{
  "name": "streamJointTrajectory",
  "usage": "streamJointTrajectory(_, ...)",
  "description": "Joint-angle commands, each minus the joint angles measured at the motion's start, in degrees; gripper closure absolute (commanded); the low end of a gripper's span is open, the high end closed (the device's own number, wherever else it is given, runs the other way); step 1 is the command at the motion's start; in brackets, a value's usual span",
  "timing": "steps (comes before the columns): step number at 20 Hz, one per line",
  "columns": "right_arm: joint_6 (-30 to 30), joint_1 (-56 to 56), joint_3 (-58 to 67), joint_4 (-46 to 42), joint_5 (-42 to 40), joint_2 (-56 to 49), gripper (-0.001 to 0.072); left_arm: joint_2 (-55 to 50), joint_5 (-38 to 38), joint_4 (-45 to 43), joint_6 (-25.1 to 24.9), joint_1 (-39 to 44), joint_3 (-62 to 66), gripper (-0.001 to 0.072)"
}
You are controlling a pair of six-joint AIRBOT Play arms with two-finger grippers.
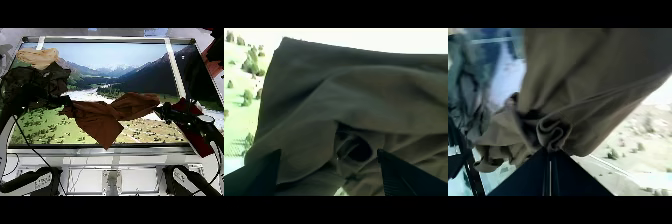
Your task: Fold the shirts.
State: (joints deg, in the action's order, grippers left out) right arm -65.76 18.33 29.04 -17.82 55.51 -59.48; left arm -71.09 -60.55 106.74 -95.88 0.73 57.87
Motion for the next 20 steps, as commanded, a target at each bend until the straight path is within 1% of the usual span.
streamJointTrajectory(1,1.3,0.0,1.7,-1.0,2.9,0.2,0.0682,-2.3,-6.3,-0.7,-2.7,0.0,0.0,0.0002)
streamJointTrajectory(2,1.3,0.0,1.7,-1.9,3.2,0.2,0.0683,-2.6,-8.3,-3.1,-2.9,0.0,0.0,0.0002)
streamJointTrajectory(3,1.3,0.0,1.7,-2.7,3.3,0.2,0.0683,-2.6,-9.7,-6.7,-1.8,0.0,0.0,0.0003)
streamJointTrajectory(5,1.3,0.0,1.7,-3.7,3.4,0.2,0.0683,-2.5,-11.7,-14.1,1.7,0.0,0.1,0.0005)
streamJointTrajectory(6,1.3,0.0,1.7,-4.2,3.3,0.2,0.0683,-2.3,-12.2,-16.5,3.2,0.0,0.1,0.0006)
streamJointTrajectory(7,1.3,0.0,1.7,-4.6,3.3,0.2,0.0682,-2.1,-12.5,-17.0,3.8,0.0,0.1,0.0005)
streamJointTrajectory(9,1.3,0.0,1.7,-4.9,3.3,0.2,0.0682,-2.1,-12.7,-15.4,4.6,0.0,0.0,0.0005)
streamJointTrajectory(12,1.3,0.0,1.7,-4.9,3.1,0.2,0.0682,-2.4,-11.2,-5.4,4.2,0.0,0.0,0.0015)
streamJointTrajectory(13,1.3,0.0,1.7,-4.9,3.1,0.2,0.0683,-2.7,-9.5,-2.0,4.1,0.0,0.0,0.0113)
streamJointTrajectory(14,1.3,0.0,1.7,-4.9,3.1,0.2,0.0683,-3.1,-6.6,1.6,4.1,0.0,-0.3,0.0251)
streamJointTrajectory(15,1.3,0.0,1.7,-4.9,3.1,0.2,0.0682,-3.4,-2.9,4.4,3.9,0.3,-0.9,0.0287)
streamJointTrajectory(17,1.3,0.0,1.7,-4.9,3.1,0.2,0.0682,-3.8,2.1,5.7,4.0,1.2,-2.5,0.0288)
streamJointTrajectory(18,1.3,0.0,1.8,-4.9,3.1,0.2,0.0682,-3.9,2.3,5.8,4.0,1.5,-3.1,0.0388)
streamJointTrajectory(19,1.4,0.0,1.8,-4.7,2.8,0.2,0.0682,-3.9,2.2,5.8,4.1,1.5,-3.3,0.0696)
streamJointTrajectory(20,2.5,0.0,1.8,-3.8,2.4,0.2,0.0683,-3.7,2.2,5.8,4.3,1.4,-3.1,0.0695)
